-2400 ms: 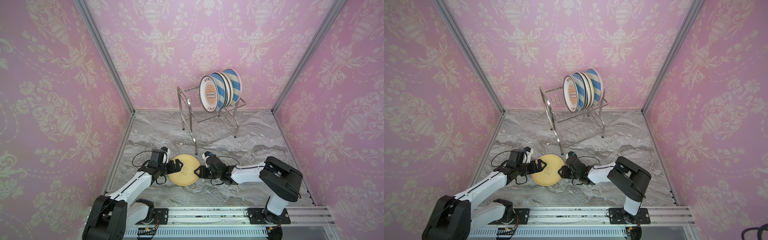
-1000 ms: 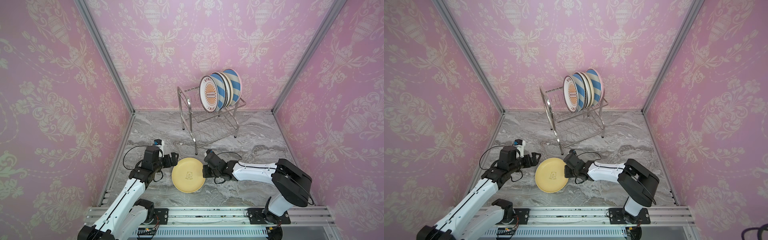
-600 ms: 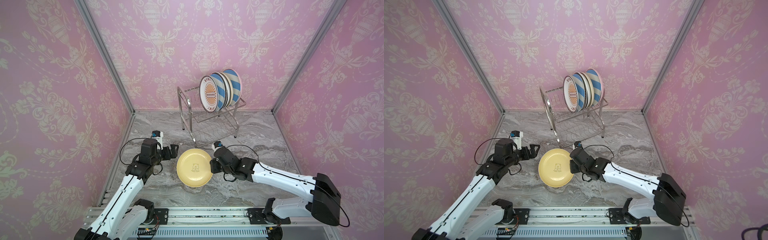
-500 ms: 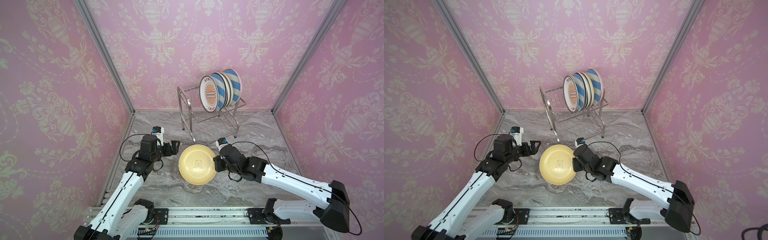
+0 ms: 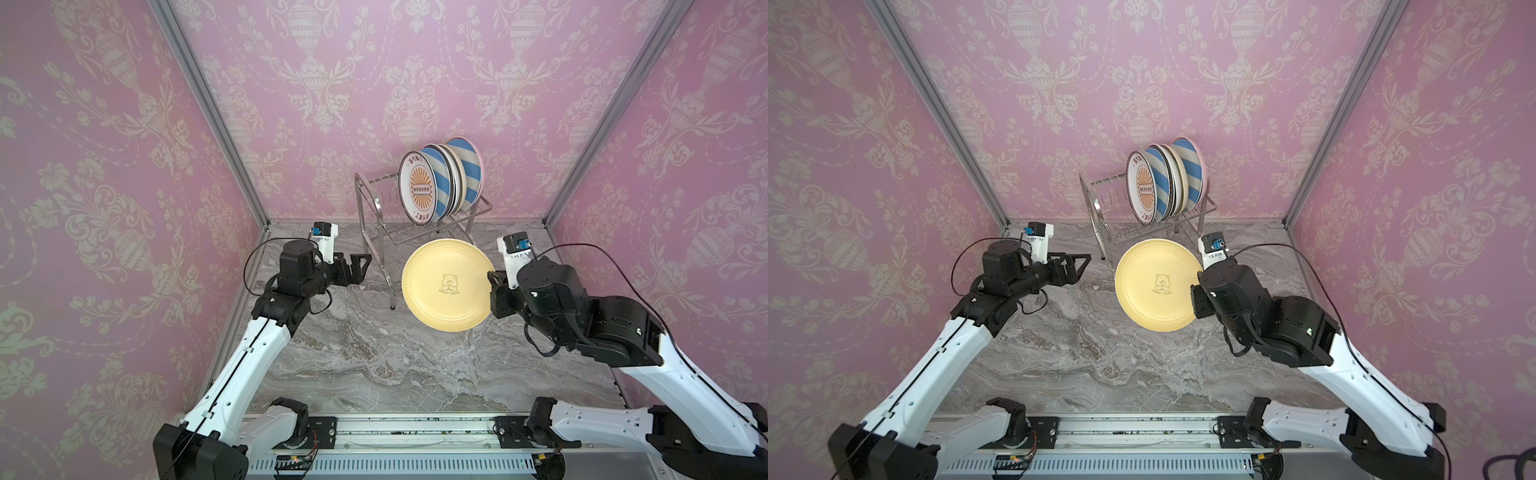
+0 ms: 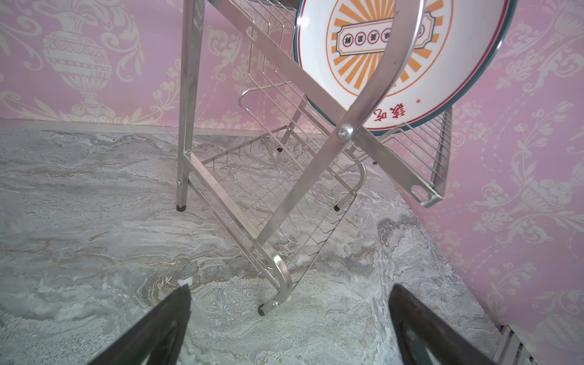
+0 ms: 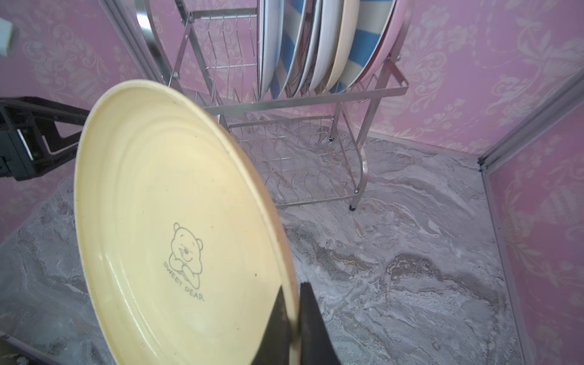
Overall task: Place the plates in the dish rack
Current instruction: 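Lift the yellow plate upright with the right gripper while the left gripper draws back, then lower the yellow plate into the rack slot in front of the sunburst plate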
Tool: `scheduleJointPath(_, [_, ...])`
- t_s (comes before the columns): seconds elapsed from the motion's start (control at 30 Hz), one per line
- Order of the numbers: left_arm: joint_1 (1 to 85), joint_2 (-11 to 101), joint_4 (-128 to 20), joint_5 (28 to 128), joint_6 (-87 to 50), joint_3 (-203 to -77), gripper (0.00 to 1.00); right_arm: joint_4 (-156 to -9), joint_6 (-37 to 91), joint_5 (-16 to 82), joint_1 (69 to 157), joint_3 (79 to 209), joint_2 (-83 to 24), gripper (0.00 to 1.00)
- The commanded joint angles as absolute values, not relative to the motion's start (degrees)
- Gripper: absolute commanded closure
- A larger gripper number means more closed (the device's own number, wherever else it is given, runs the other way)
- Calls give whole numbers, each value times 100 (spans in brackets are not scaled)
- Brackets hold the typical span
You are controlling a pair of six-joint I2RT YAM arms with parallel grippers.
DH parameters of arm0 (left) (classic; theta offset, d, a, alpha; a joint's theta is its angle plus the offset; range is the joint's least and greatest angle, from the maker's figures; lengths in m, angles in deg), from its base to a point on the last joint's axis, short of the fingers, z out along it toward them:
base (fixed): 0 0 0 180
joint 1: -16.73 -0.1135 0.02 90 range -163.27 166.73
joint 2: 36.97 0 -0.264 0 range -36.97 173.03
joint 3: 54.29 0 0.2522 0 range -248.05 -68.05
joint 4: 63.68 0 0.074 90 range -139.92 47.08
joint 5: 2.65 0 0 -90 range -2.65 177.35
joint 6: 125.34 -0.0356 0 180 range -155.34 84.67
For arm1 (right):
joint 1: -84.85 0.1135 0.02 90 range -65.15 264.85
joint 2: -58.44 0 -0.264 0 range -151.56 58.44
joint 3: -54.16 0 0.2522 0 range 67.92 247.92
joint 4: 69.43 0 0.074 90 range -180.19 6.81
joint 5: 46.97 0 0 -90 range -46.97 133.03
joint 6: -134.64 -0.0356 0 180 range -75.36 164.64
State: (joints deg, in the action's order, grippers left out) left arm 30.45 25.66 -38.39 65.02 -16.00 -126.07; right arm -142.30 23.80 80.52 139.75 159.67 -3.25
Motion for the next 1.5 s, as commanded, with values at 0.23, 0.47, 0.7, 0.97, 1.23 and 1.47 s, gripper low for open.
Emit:
scheduleJointPath(0.23, [2883,2380,-4538,6328,-1805,-12584,1,-13073,3669,10212,14000,17449,-1749,100])
scheduleJointPath(0.47, [2277,2634,-5915,5095,-922,-12098,1,-11884,4786,10868,13987,18478,-2896,100])
scheduleJointPath(0.7, [2095,2715,-6477,4438,-484,-11927,1,-9846,6142,11113,13987,18542,-3451,100])
scheduleJointPath(0.97, [2036,2599,-5881,4473,-979,-11990,1,-8547,7858,11554,13781,19470,-4672,100])
scheduleJointPath(1.23, [1985,2608,-5748,4333,-1054,-11968,1,-8601,8325,11692,13500,20391,-5605,100])
scheduleJointPath(1.47, [1987,2587,-5761,4337,-1108,-11921,1,-8675,8796,11651,13328,21196,-6268,100])
